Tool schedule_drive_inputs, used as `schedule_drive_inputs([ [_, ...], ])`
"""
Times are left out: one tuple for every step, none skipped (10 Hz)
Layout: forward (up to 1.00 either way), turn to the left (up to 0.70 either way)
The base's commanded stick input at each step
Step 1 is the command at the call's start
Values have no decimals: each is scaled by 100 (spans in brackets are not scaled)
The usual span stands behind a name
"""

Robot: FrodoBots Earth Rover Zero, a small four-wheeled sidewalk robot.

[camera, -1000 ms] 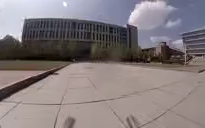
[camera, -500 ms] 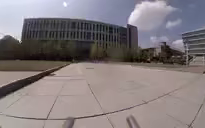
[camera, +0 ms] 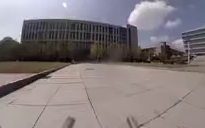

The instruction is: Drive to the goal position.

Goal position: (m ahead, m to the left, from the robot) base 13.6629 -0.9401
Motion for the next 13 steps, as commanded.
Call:
schedule_drive_inputs([
  [70, 5],
  [70, 5],
  [70, 5],
  [70, 5],
  [70, 5],
  [70, 5],
  [70, 5],
  [70, 5],
  [70, 5],
  [70, 5],
  [70, 5],
  [70, 5],
  [70, 5],
])
